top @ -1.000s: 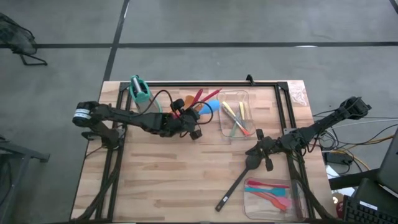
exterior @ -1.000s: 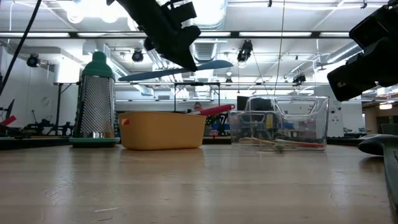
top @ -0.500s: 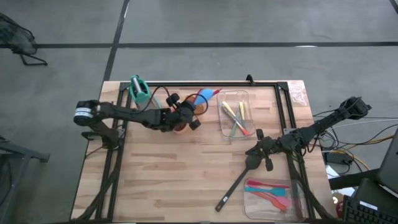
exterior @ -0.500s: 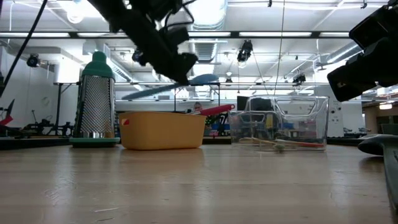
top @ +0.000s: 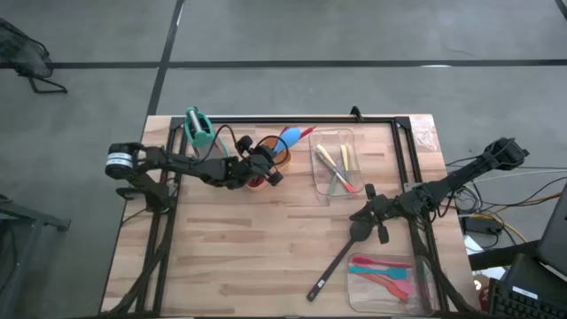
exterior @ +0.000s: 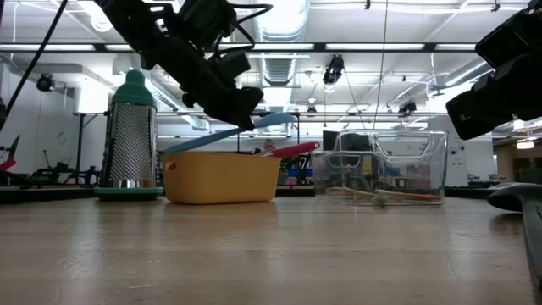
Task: Pick & Place Kitchen Items
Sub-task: Put the sky blue serving spoon into the orange bin
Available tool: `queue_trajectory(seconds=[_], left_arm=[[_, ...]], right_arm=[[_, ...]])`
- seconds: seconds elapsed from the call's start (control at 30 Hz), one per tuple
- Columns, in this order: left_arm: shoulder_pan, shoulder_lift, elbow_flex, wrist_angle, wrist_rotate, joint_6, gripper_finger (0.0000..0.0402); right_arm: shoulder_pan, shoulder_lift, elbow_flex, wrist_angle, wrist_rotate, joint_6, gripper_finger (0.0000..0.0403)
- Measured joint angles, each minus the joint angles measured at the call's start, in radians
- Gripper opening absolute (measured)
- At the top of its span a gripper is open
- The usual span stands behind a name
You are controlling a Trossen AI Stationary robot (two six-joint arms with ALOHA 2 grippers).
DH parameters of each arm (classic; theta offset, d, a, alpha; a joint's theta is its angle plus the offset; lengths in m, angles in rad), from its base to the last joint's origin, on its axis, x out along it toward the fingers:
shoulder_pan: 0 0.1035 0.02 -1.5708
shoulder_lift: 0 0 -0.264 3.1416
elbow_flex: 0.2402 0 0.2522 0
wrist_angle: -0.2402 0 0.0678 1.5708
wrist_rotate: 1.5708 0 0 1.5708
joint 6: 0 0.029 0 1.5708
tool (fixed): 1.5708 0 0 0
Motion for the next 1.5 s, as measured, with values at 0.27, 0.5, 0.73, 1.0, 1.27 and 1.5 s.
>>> queue_trajectory(seconds=[0.27,0.5,0.73,1.0,1.27,1.5], left_arm=[[0.000,0.000,-0.018,0.006,0.015,-0.009,0.0039],[0.000,0.000,-0.020,0.005,0.040,-0.009,0.0039],[0.000,0.000,-0.021,0.002,0.055,-0.012,0.0039],[0.002,-0.005,0.008,0.020,0.051,0.122,0.0039],[0.019,-0.004,0.076,0.070,0.048,0.117,0.0039],[0.052,0.042,0.047,0.067,0.053,0.055,0.0039]], right_arm=[[0.000,0.000,0.000,0.000,0.000,0.000,0.0008],[0.000,0.000,0.000,0.001,0.000,0.000,0.0008],[0.000,0.000,0.000,0.001,0.000,0.000,0.0008],[0.000,0.000,0.000,0.001,0.000,0.000,0.0008],[0.000,0.000,0.000,0.001,0.001,-0.003,0.0008],[0.000,0.000,0.000,0.000,0.000,0.000,0.0008]])
